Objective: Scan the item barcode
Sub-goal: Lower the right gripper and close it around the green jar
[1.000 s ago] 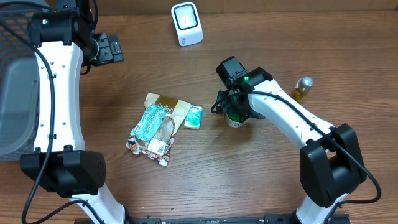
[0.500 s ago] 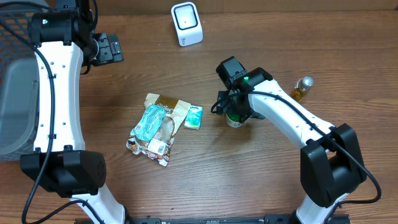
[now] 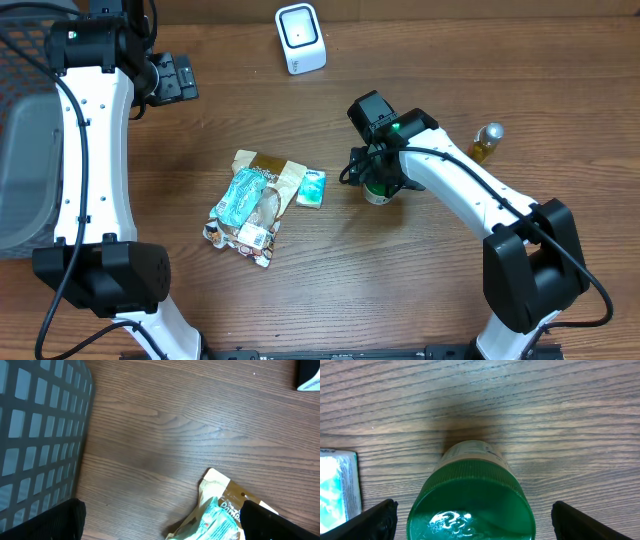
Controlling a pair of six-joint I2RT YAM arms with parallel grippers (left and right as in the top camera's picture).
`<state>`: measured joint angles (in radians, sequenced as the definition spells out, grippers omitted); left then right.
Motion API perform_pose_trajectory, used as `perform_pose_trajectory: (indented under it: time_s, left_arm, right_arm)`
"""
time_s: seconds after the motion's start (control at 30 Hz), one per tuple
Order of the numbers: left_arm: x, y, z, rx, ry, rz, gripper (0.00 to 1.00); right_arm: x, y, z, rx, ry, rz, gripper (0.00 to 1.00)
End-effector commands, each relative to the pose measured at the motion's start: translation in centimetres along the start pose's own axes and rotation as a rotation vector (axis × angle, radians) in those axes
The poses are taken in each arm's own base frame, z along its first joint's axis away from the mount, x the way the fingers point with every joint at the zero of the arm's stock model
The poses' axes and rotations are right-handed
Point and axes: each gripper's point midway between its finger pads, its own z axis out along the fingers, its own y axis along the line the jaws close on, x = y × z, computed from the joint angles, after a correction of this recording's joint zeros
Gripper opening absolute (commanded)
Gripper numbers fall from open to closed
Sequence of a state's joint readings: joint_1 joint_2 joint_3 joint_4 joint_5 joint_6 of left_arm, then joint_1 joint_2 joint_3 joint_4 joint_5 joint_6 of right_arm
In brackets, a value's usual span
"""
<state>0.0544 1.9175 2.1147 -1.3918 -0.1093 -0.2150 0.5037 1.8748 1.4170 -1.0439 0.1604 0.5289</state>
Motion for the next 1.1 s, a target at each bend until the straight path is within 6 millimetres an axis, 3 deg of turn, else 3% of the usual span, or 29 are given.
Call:
perform_pose_trajectory:
  time_s: [0.0, 0.27, 0.5, 0.83, 1.07]
  left_arm:
    - [-0.4, 0.2, -1.0, 0.003, -0.03, -0.016, 0.99]
    - [-0.4, 0.2, -1.0, 0.003, -0.03, -0.016, 0.99]
    - [-0.4, 0.2, -1.0, 0.003, -0.03, -0.017, 1.0]
    - [-0.4, 0.2, -1.0, 0.003, -0.03, -0.017, 1.0]
    - [-0.4, 0.2, -1.0, 0.003, -0.03, -0.017, 1.0]
  right_arm:
    - [0.0, -0.1, 0.2, -0.001, 0.005, -0.001, 0.95]
    - [0.2, -0.3, 0.2, 0.003, 0.012, -0.002, 0.95]
    - [0.9, -0.5, 2.0, 0.003, 0.01, -0.001, 0.93]
    - [0.1, 0.0, 2.0, -0.018, -0.02, 0.0, 0.89]
    - [0.7, 0.4, 2.3, -0.042, 0.003, -0.001, 0.87]
